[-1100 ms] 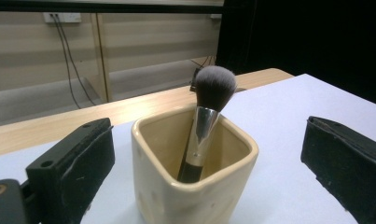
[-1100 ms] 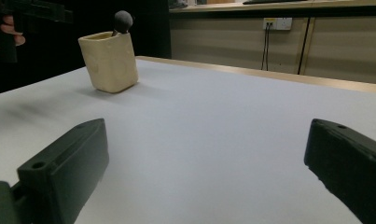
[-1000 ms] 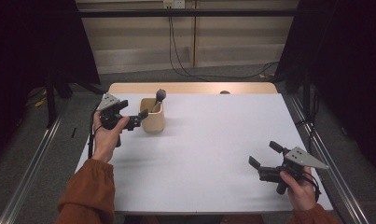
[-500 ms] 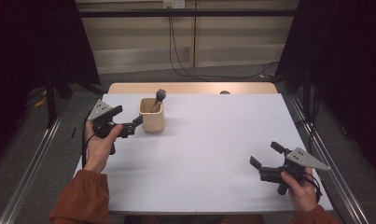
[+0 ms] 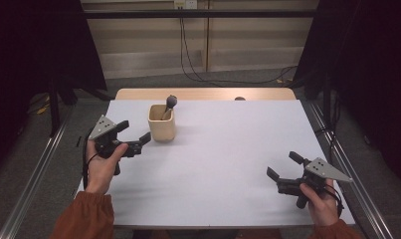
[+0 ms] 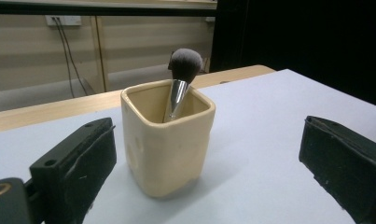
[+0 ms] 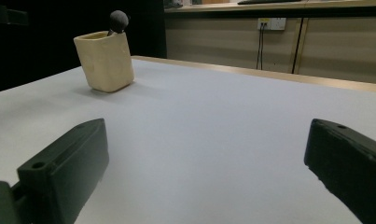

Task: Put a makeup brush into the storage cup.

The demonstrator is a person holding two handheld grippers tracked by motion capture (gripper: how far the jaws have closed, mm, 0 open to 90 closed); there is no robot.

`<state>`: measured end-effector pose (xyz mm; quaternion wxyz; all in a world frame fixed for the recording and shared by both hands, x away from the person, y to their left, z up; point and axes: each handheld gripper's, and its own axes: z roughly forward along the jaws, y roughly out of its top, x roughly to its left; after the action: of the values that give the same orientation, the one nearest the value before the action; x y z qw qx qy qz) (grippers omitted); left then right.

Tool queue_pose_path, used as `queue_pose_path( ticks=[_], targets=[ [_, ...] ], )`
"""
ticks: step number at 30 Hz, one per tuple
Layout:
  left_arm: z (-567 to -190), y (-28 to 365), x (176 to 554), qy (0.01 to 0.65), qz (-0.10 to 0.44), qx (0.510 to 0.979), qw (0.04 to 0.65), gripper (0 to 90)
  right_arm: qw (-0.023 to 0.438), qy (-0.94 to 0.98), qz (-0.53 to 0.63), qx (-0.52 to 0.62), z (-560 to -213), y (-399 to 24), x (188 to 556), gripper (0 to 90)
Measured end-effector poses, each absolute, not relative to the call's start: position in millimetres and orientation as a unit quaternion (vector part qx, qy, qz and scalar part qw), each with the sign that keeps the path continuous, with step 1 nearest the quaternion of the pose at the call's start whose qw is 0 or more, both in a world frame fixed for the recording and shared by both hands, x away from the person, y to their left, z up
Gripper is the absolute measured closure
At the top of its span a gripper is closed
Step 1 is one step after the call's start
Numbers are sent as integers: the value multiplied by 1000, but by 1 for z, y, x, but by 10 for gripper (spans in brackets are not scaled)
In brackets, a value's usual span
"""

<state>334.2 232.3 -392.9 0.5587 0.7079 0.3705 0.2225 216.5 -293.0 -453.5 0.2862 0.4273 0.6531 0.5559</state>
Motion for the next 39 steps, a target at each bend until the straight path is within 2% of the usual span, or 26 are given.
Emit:
queue_pose_path(
  ticks=[11, 24, 39],
  targets=[
    [-396, 241, 303, 363, 225, 714, 554, 35, 287, 652, 556, 429, -454, -293, 216, 0],
    [-409, 257, 275, 395, 220, 690, 565, 32, 288, 651, 555, 431, -453, -293, 215, 0],
    [-422, 267, 253, 389, 222, 702, 553, 39, 292, 650, 554, 430, -452, -294, 211, 0]
  ],
)
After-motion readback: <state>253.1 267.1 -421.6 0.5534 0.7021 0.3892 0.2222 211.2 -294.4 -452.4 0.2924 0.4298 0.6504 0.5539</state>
